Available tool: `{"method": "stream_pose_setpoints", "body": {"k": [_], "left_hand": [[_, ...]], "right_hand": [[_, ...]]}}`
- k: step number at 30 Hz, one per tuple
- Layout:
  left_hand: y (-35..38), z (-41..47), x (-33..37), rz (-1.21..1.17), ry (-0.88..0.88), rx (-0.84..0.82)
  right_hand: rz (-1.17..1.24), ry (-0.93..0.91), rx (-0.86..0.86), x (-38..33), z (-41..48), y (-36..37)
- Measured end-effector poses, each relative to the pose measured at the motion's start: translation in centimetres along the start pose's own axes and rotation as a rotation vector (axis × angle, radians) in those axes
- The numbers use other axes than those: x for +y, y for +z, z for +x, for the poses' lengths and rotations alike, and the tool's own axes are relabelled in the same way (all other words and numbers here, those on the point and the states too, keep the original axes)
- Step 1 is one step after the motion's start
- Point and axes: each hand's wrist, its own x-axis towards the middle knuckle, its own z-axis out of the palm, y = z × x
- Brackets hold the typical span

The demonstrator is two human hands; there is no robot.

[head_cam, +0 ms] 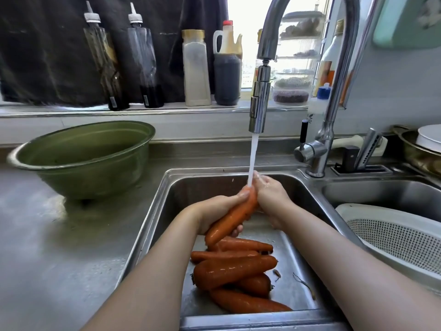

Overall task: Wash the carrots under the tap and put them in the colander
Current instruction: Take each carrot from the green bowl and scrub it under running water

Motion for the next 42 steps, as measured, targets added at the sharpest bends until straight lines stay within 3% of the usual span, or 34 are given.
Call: {"method": "stream_pose_setpoints", "body": {"k": [3,8,16,19,23,30,32,37,42], "left_hand": [[-0.2,0.5,0.0,0.05,0.072,0.013],[-1.3,0.4,-0.3,0.21,0.108,0.106],[-0.8,0.4,0.2,0.244,0.101,0.226],[-1.3,0.6,0.1,0.328,0.084,0.266],[-1.8,0.8,-0.2,0.426,0.094,0.323],[-1.0,0.6,-0.1,0.545,0.231,0.41],[-1.1,0.6,-0.2,0.556,0.248,0.445],[-2.0,0.2,-0.5,0.54,0.202,0.469],[-2.2,0.4,-0.3,0.462,0.206,0.331]], "right_hand": [[0.046,0.023,-0.028,0.1,0.3,-1.0],[-0.037,0.007,-0.359,0.7,-0.1,-2.5],[-0.227,-0.112,-0.095,-0.3,-1.2,0.0],[-0.257,-0.117,-0.134,-0.3,-1.6,-0.5],[-0.265,-0.022,-0.336,-0.5,-1.9,-1.6],[-0.225,-0.005,-0.115,-1.2,-2.2,-0.2],[-0.2,0.014,-0.132,-1.0,-2.0,-0.4],[-0.049,0.112,-0.424,-0.7,-2.0,-1.8],[-0.023,0.103,-0.285,-0.9,-1.7,-1.2]]}}
